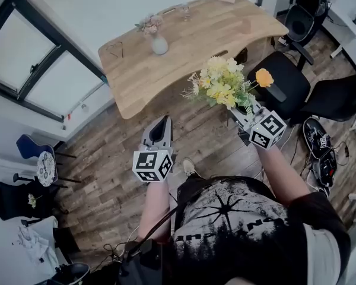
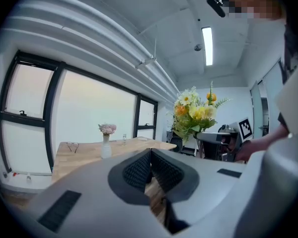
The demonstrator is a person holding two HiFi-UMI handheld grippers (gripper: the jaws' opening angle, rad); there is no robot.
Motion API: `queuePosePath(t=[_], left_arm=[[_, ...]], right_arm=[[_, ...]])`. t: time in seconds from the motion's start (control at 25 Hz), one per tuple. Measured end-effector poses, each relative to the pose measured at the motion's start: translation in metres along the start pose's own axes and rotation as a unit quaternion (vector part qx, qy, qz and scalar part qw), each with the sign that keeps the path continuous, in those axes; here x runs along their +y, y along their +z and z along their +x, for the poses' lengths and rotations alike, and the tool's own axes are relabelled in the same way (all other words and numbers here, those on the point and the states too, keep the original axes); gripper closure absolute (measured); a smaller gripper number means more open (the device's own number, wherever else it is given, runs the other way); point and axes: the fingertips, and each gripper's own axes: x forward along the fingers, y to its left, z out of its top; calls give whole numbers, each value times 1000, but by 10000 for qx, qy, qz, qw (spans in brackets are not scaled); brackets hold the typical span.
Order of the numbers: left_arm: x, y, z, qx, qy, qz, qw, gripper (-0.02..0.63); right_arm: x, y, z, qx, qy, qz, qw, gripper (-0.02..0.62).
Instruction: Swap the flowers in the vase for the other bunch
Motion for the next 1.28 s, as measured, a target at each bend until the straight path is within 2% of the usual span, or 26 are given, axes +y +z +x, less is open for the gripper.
queuePosePath(t=[0.36,0.76,1.28], left_arm=[[2,2,0,12,87,45,10000,591],[29,3,7,21,138,26,9999,591],[108,12,53,174,-35,5,9998,591]], right_arm=[[3,2,6,-90,159,-85,9998,534],[1,-4,35,-19,190,-97,9998,534],[-26,-10,117,47,17,-42,10000,534]])
